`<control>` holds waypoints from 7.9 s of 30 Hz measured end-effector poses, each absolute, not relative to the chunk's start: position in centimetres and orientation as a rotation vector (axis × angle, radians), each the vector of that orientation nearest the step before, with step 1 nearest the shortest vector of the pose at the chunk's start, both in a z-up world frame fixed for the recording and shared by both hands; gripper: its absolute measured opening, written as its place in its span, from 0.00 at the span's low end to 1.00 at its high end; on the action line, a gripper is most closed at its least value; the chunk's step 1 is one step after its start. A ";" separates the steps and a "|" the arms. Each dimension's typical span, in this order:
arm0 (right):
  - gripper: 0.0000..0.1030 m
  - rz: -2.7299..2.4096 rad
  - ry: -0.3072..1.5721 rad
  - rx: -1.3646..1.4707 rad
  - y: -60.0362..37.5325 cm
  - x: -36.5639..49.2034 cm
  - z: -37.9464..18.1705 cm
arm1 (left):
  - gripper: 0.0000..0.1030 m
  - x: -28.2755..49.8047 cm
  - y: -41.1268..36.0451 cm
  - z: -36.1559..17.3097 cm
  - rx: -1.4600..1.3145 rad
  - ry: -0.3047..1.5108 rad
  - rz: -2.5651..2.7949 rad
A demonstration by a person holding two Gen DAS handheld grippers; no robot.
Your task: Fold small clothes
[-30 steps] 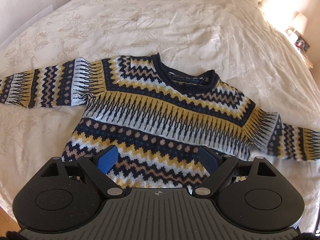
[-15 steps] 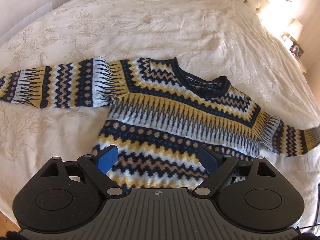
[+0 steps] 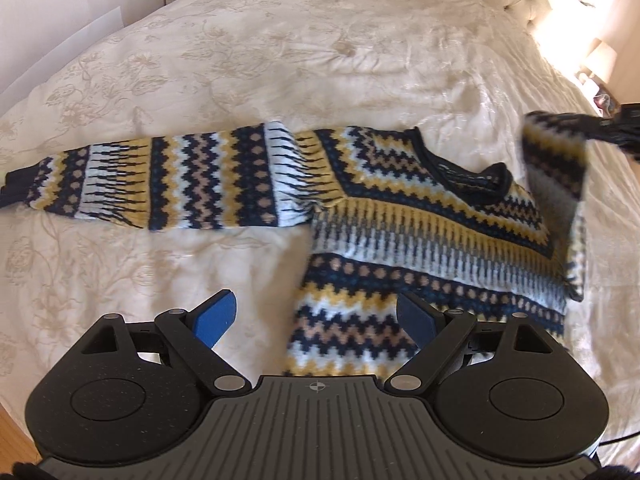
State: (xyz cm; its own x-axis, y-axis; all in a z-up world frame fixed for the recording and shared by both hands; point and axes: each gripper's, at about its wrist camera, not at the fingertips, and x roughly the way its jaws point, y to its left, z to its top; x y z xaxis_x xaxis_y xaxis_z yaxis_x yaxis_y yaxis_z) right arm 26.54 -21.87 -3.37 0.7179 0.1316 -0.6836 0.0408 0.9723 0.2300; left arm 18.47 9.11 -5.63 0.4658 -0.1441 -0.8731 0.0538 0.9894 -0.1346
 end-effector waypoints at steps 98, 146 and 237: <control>1.00 -0.209 1.169 0.483 -39.2 26.5 -23.4 | 1.00 30.3 0.9 -21.1 0.028 1.216 -0.081; 0.80 0.042 1.175 0.310 -32.6 10.7 -20.7 | 0.90 13.9 8.5 -12.3 -0.185 1.097 0.167; 0.90 -0.063 1.043 0.347 -28.5 11.2 -16.0 | 0.08 26.9 -6.1 -6.0 -0.188 0.758 -0.418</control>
